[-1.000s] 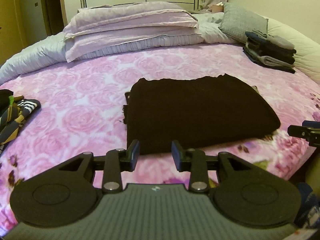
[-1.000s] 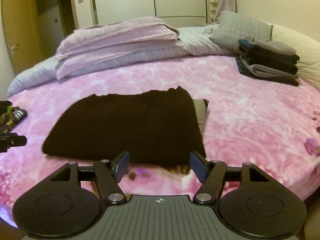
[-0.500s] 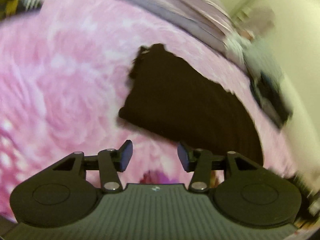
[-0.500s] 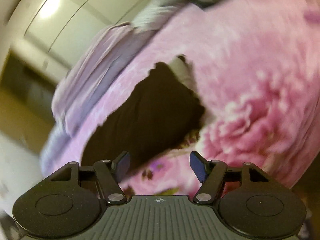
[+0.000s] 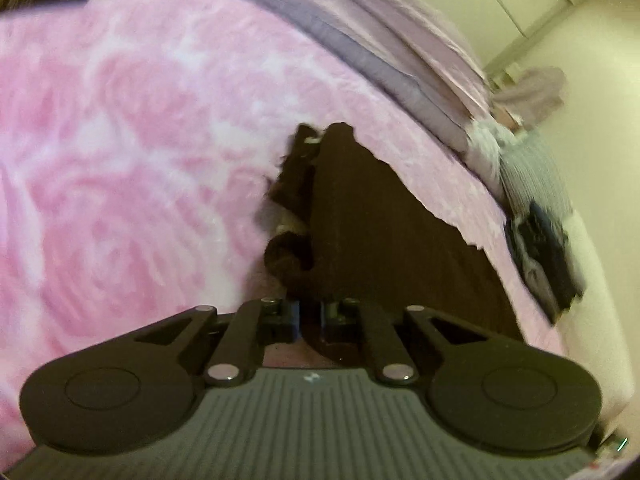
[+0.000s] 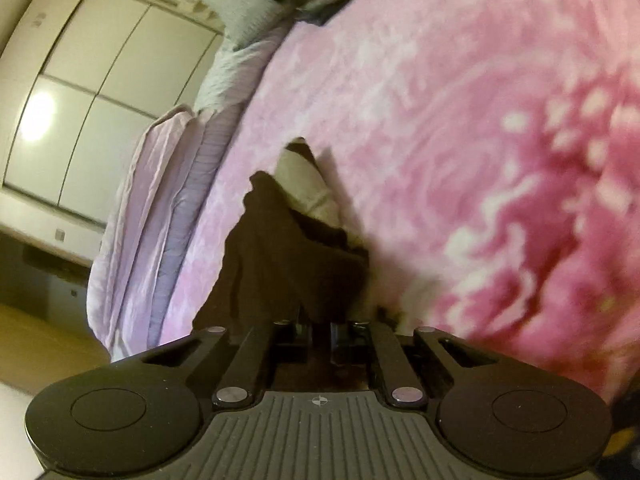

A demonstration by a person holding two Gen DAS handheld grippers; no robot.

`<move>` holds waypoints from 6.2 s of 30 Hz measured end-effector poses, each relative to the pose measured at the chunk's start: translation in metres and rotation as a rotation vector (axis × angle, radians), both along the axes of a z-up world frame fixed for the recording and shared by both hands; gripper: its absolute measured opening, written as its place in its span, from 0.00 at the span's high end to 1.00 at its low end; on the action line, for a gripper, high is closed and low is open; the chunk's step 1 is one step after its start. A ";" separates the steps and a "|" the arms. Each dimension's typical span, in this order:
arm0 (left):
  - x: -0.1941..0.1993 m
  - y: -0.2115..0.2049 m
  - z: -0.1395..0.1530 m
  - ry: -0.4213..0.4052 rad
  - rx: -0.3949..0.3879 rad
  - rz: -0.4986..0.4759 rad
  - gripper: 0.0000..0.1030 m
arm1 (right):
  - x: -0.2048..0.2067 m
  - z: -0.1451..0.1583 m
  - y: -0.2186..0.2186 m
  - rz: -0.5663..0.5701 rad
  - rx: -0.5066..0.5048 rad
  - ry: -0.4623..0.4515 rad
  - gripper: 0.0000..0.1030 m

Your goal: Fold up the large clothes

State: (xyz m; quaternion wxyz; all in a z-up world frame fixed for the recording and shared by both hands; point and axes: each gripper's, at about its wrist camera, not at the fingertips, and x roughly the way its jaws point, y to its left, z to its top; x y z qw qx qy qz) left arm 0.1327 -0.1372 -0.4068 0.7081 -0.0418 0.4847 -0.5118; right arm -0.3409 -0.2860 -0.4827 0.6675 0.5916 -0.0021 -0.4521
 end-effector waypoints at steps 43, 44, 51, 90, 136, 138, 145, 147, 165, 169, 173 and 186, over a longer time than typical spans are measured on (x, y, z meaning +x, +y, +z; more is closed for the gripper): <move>0.132 0.045 -0.016 0.153 0.023 0.045 0.69 | 0.404 0.039 0.085 0.747 -0.639 1.444 0.71; 0.132 0.048 -0.016 0.154 0.021 0.044 0.69 | 0.407 0.026 0.098 0.703 -0.709 1.510 0.69; 0.117 0.044 0.006 0.127 -0.003 0.011 0.69 | 0.338 0.087 0.122 0.823 -0.742 1.175 0.51; 0.089 -0.077 -0.007 0.042 -0.091 -0.191 0.89 | 0.295 0.080 -0.033 0.645 -0.369 0.761 0.75; 0.003 0.037 -0.032 0.409 -0.095 0.159 0.54 | 0.147 0.027 -0.025 0.480 -0.050 -0.053 0.33; 0.007 0.030 -0.043 0.447 -0.112 0.196 0.57 | 0.154 0.027 -0.030 0.492 -0.056 -0.065 0.33; 0.023 0.028 -0.037 0.416 -0.168 0.232 0.87 | 0.187 0.037 -0.015 0.550 -0.108 0.003 0.80; 0.029 0.040 -0.026 0.358 -0.159 0.223 0.88 | 0.197 0.048 0.003 0.573 -0.121 0.051 0.84; 0.051 0.099 -0.032 0.353 -0.156 0.186 0.54 | 0.187 0.015 -0.065 0.499 0.047 -0.080 0.28; 0.048 0.083 -0.035 0.352 -0.153 0.184 0.70 | 0.203 0.005 -0.091 0.501 0.035 -0.171 0.34; 0.076 0.080 -0.025 0.313 -0.153 0.185 0.87 | 0.222 0.005 -0.072 0.525 0.010 -0.075 0.80; 0.154 0.075 0.003 0.054 -0.073 0.167 0.70 | 0.202 0.041 0.004 0.614 -0.082 0.128 0.47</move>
